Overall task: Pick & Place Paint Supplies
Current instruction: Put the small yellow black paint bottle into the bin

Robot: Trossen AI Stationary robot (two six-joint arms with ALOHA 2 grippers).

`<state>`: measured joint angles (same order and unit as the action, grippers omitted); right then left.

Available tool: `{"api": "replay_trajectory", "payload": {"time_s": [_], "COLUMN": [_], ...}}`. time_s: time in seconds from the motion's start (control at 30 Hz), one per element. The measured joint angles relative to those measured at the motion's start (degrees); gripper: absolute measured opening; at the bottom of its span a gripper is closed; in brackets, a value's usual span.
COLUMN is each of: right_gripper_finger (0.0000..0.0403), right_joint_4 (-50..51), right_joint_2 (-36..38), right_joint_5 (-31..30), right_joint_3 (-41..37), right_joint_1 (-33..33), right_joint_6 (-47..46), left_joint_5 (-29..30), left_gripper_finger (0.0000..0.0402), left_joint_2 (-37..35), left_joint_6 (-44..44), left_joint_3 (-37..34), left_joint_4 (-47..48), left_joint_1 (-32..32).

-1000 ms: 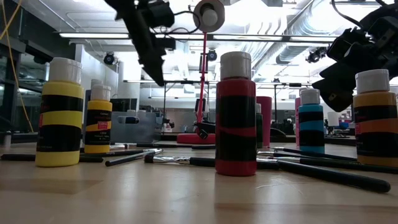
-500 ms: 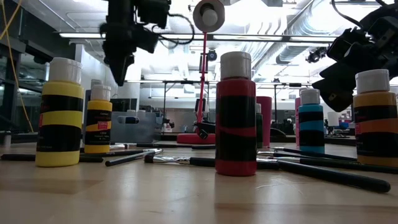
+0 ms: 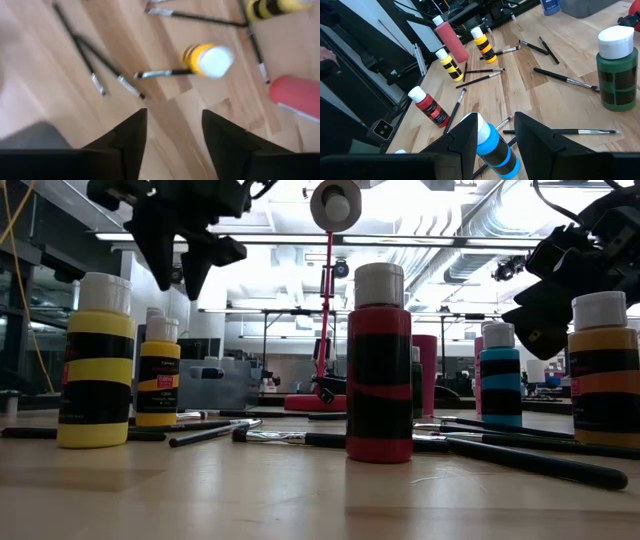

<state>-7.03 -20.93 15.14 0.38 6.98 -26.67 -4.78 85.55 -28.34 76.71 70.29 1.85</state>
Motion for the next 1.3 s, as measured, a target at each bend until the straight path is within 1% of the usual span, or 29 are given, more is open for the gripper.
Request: {"api": "replay_trajectory", "payload": {"time_s": [0.17, 0.23, 0.3, 0.37, 0.47, 0.6, 0.67, 0.73, 0.87, 1.03, 1.3], "right_gripper_finger": [0.0122, 0.0122, 0.0122, 0.0122, 0.0122, 0.0122, 0.0122, 0.0122, 0.0122, 0.0122, 0.0122], "right_joint_4": [-0.01, 0.00, 0.00, -0.02, -0.02, 0.00, 0.00, 0.00, 0.00, 0.00, 0.00], "right_joint_2": [-0.02, -0.01, 0.00, 0.01, 0.01, -0.01, -0.01, -0.01, -0.02, 0.00, -0.02], "right_joint_5": [0.00, 0.01, 0.00, 0.00, 0.00, 0.00, 0.01, 0.00, 0.01, 0.00, 0.00], "right_joint_3": [-0.01, 0.00, -0.02, 0.00, 0.00, -0.02, 0.00, 0.00, -0.01, 0.00, 0.00], "right_joint_1": [-0.01, -0.02, -0.02, -0.02, 0.00, -0.02, -0.02, -0.02, -0.01, 0.00, -0.02], "right_joint_6": [-0.01, -0.01, -0.01, -0.01, -0.01, -0.01, -0.01, -0.01, -0.01, -0.01, -0.01], "left_joint_5": [-0.72, -0.68, -0.63, -0.62, -0.66, -0.31, 1.89, 3.79, 5.30, 5.44, 5.64], "left_gripper_finger": [0.0263, 0.0283, 0.0291, 0.0292, 0.0288, 0.0281, 0.0280, 0.0280, 0.0280, 0.0280, 0.0280], "left_joint_2": [-0.10, -0.12, -0.10, -0.10, -0.10, -0.50, -0.52, -0.50, -0.48, -0.47, 1.01], "left_joint_6": [1.17, 4.58, 9.00, 10.94, 11.34, 12.14, 12.16, 12.18, 12.59, 15.07, 15.25], "left_joint_3": [-0.31, -1.53, -3.21, -4.81, -7.04, -8.31, -9.03, -9.67, -11.30, -12.02, -12.02], "left_joint_4": [-3.04, -4.73, -6.19, -7.92, -9.20, -9.45, -10.26, -11.12, -14.26, -15.95, -16.58], "left_joint_1": [-2.76, -3.86, -5.19, -6.78, -8.80, -10.50, -11.02, -11.07, -10.98, -11.02, -11.02]}}
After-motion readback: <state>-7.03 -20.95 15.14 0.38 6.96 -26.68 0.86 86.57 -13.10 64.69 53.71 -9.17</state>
